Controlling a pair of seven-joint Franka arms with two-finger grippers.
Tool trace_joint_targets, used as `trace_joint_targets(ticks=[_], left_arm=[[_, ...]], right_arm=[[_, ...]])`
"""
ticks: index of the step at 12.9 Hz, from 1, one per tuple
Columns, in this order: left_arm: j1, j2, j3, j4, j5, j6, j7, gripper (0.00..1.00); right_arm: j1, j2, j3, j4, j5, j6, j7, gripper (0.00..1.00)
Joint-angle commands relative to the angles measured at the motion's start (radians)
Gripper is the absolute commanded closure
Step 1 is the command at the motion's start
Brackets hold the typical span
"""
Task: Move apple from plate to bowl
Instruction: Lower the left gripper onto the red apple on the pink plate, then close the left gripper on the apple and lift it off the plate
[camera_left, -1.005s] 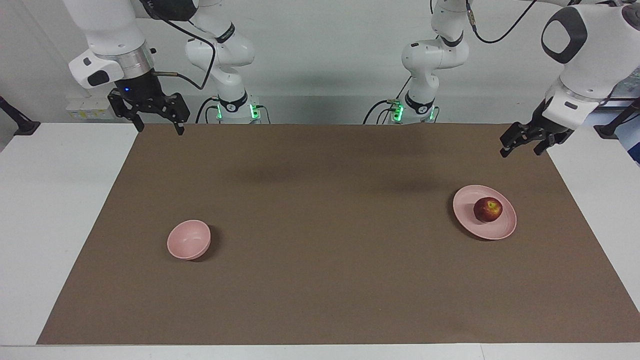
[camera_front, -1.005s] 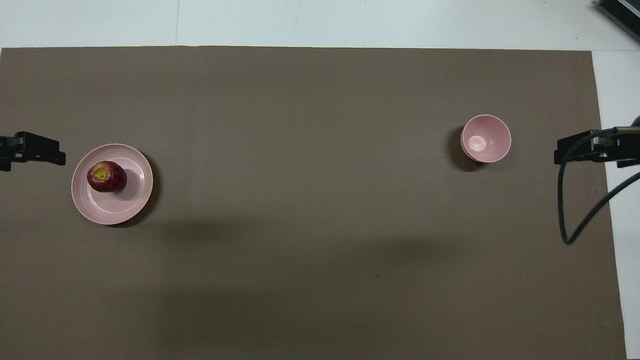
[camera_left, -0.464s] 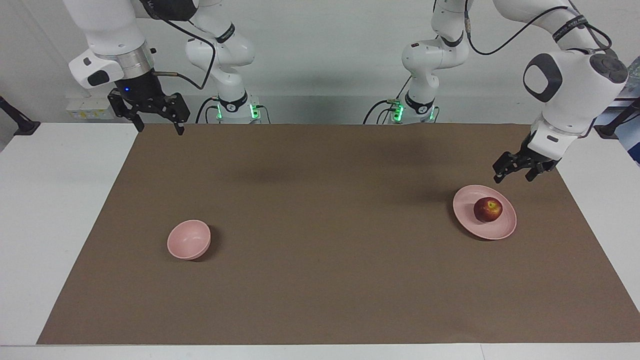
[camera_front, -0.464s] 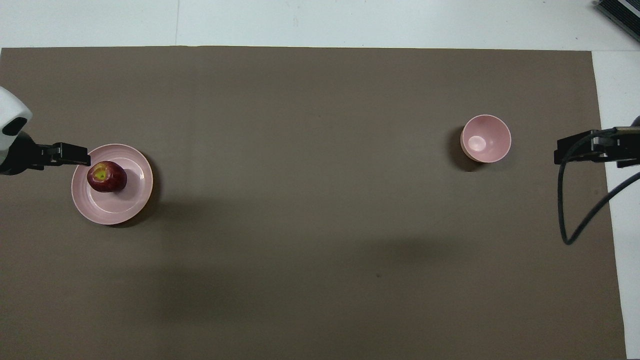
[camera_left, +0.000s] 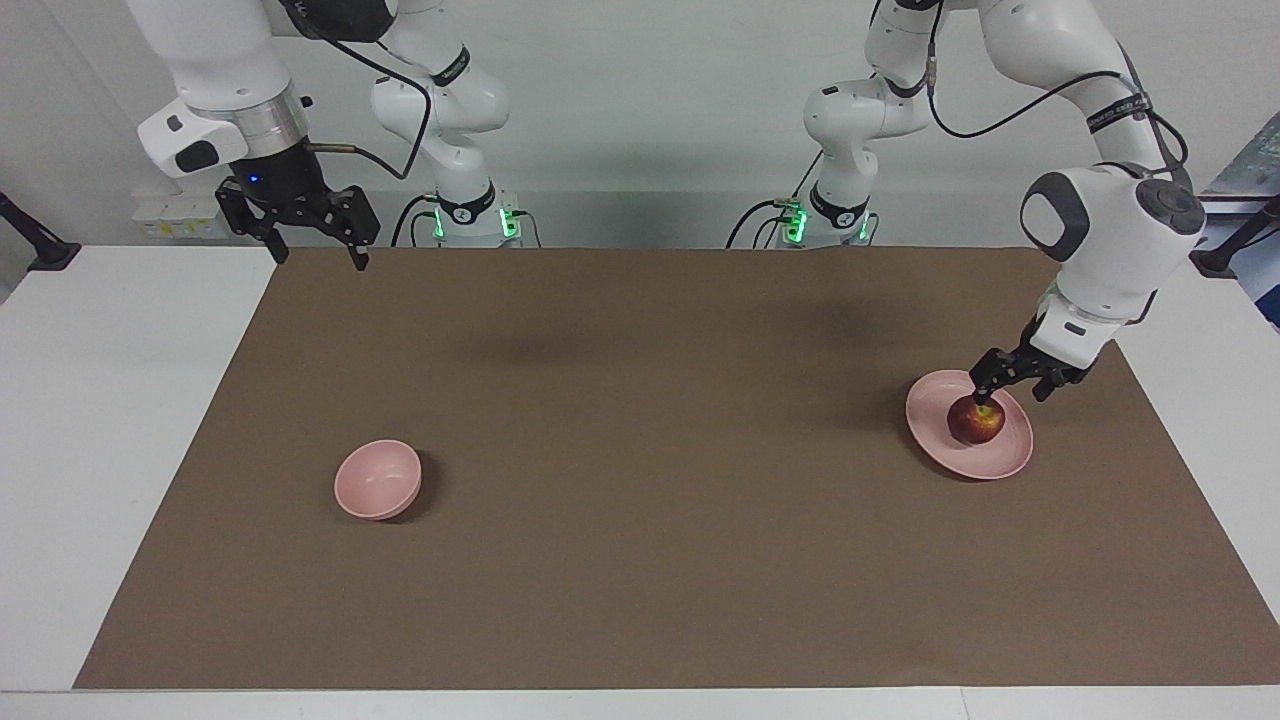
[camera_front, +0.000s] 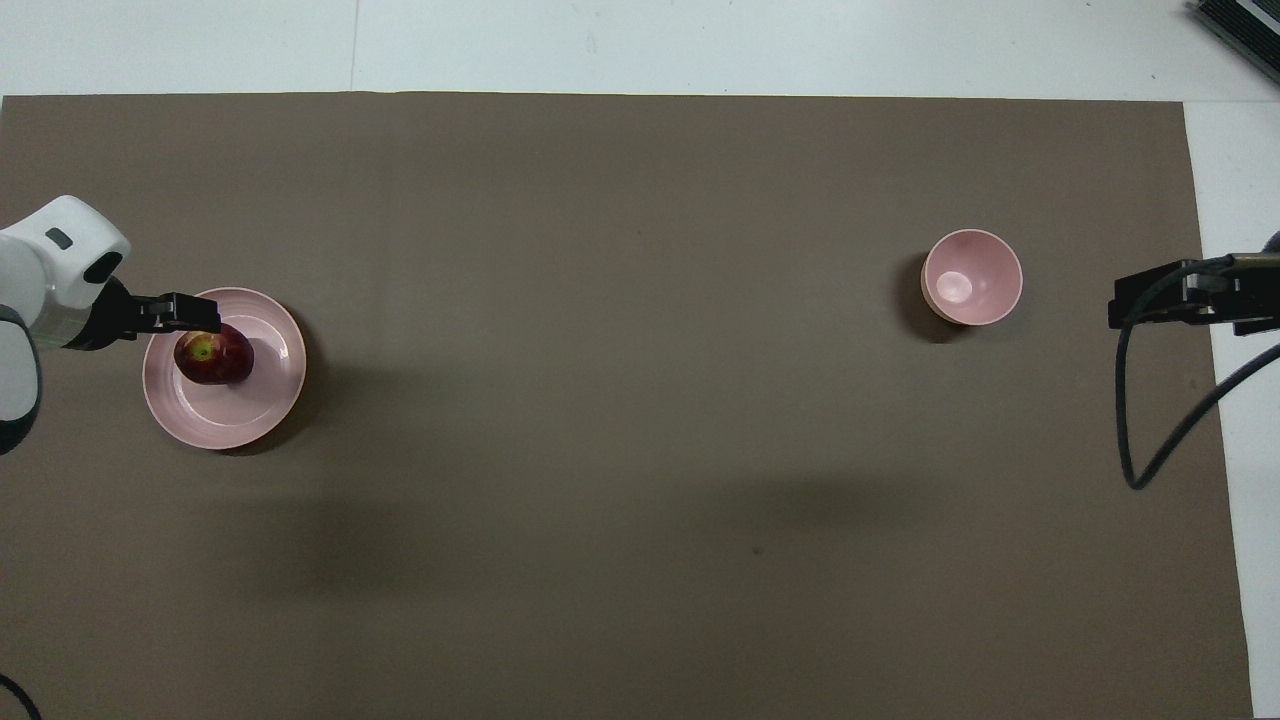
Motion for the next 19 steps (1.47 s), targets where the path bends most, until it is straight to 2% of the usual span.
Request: trace_joint_targets(ticks=[1, 7, 9, 11, 14, 19], left_arm=[[0.012, 0.033, -0.007, -0.035, 0.006, 0.074, 0.016, 0.00], [0.010, 0.060, -0.007, -0.107, 0.006, 0.161, 0.016, 0.00], [0.006, 0.060, -0.007, -0.100, 0.006, 0.143, 0.004, 0.99], [0.006, 0.060, -0.007, -0.071, 0.006, 0.085, 0.001, 1.00], [0.016, 0.065, -0.007, 0.050, 0.006, -0.068, -0.004, 1.00], [0.007, 0.045, -0.007, 0.146, -0.001, -0.159, -0.106, 1.00]], right_arm=[[-0.008, -0.008, 0.003, -0.010, 0.002, 0.002, -0.017, 0.00], [-0.008, -0.008, 0.003, -0.010, 0.002, 0.002, -0.017, 0.00], [-0.008, -0.010, 0.003, -0.010, 0.002, 0.002, -0.017, 0.00], [-0.008, -0.010, 0.003, -0.010, 0.002, 0.002, -0.017, 0.00], [-0.008, -0.010, 0.003, -0.010, 0.002, 0.002, -0.017, 0.00], [-0.008, -0.008, 0.003, -0.010, 0.002, 0.002, -0.017, 0.00]])
